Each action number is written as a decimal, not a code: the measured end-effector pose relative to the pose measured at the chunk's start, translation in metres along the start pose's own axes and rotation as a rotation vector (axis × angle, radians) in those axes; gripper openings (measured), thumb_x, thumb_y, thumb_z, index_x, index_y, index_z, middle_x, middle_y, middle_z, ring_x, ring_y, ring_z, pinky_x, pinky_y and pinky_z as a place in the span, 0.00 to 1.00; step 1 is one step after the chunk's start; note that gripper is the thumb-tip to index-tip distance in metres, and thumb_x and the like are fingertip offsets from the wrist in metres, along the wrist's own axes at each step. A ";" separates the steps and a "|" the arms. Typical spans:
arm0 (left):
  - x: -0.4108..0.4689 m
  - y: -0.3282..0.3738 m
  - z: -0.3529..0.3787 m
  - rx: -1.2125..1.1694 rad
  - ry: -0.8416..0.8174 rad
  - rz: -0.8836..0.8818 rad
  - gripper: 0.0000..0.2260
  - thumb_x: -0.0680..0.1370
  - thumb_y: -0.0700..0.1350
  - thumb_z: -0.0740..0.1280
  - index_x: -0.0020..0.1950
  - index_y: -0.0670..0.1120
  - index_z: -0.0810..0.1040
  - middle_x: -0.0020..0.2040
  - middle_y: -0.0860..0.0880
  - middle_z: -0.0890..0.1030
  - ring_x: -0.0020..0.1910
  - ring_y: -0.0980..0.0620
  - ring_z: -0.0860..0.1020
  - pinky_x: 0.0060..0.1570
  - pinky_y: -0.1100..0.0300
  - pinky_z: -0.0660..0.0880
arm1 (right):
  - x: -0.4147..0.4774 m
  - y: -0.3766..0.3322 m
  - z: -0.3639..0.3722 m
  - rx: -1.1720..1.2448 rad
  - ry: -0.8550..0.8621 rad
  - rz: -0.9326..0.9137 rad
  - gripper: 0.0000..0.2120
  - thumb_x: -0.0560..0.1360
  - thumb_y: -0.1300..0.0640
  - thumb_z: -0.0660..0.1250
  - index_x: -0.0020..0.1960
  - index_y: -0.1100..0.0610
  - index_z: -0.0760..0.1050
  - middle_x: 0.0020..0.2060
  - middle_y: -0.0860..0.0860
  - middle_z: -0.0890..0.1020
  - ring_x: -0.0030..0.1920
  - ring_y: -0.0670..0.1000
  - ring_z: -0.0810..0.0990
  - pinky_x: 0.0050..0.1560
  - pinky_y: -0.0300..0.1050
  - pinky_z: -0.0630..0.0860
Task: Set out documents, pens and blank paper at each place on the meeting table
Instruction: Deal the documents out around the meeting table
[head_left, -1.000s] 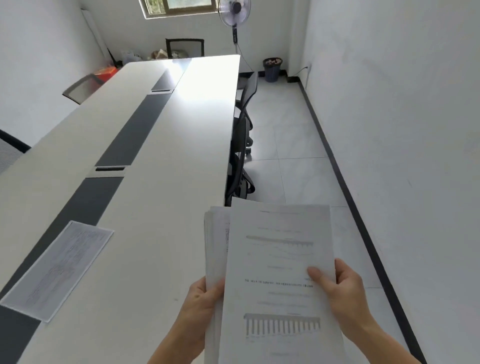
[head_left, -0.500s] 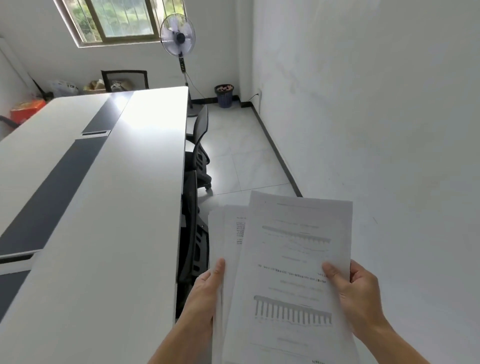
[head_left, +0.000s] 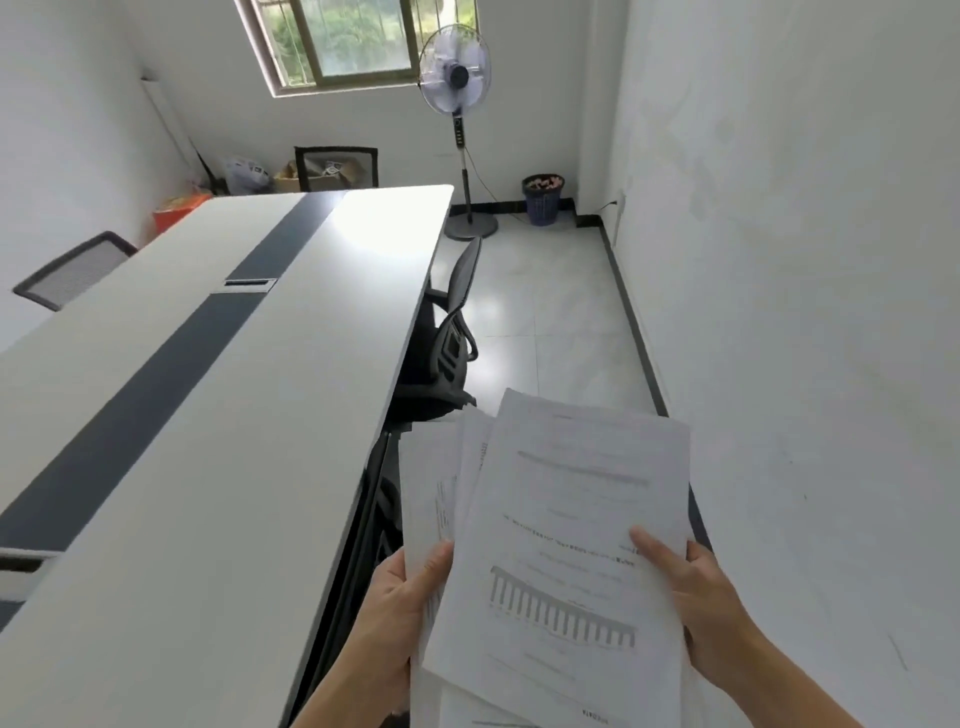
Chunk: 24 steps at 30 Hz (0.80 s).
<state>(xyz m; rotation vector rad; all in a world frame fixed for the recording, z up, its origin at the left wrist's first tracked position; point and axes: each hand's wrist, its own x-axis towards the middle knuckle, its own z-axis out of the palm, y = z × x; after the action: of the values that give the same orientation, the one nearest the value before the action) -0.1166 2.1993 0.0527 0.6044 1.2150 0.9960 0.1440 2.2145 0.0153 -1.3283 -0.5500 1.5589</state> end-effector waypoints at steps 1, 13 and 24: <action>0.008 0.006 0.005 -0.019 0.037 0.019 0.15 0.74 0.44 0.67 0.58 0.39 0.79 0.50 0.36 0.84 0.43 0.39 0.85 0.35 0.52 0.81 | 0.020 -0.012 0.003 -0.046 -0.052 0.016 0.08 0.78 0.59 0.65 0.55 0.60 0.79 0.48 0.57 0.87 0.48 0.59 0.86 0.45 0.52 0.84; 0.028 0.023 -0.072 -0.237 0.699 0.126 0.08 0.78 0.41 0.65 0.53 0.39 0.80 0.47 0.38 0.86 0.43 0.39 0.85 0.38 0.51 0.83 | 0.197 -0.044 0.160 -0.623 -0.519 0.032 0.08 0.79 0.62 0.64 0.51 0.65 0.80 0.41 0.59 0.87 0.40 0.60 0.86 0.38 0.51 0.83; 0.000 0.017 -0.178 -0.560 1.156 0.255 0.06 0.78 0.42 0.65 0.50 0.42 0.81 0.39 0.47 0.87 0.39 0.46 0.84 0.37 0.55 0.79 | 0.251 0.033 0.406 -0.835 -0.696 0.119 0.10 0.73 0.65 0.65 0.53 0.65 0.79 0.45 0.63 0.85 0.45 0.65 0.84 0.51 0.65 0.81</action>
<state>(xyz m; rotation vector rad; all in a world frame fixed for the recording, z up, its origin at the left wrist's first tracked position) -0.2917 2.1865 0.0177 -0.3650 1.7321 1.9351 -0.2245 2.5189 -0.0104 -1.3723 -1.7223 1.9824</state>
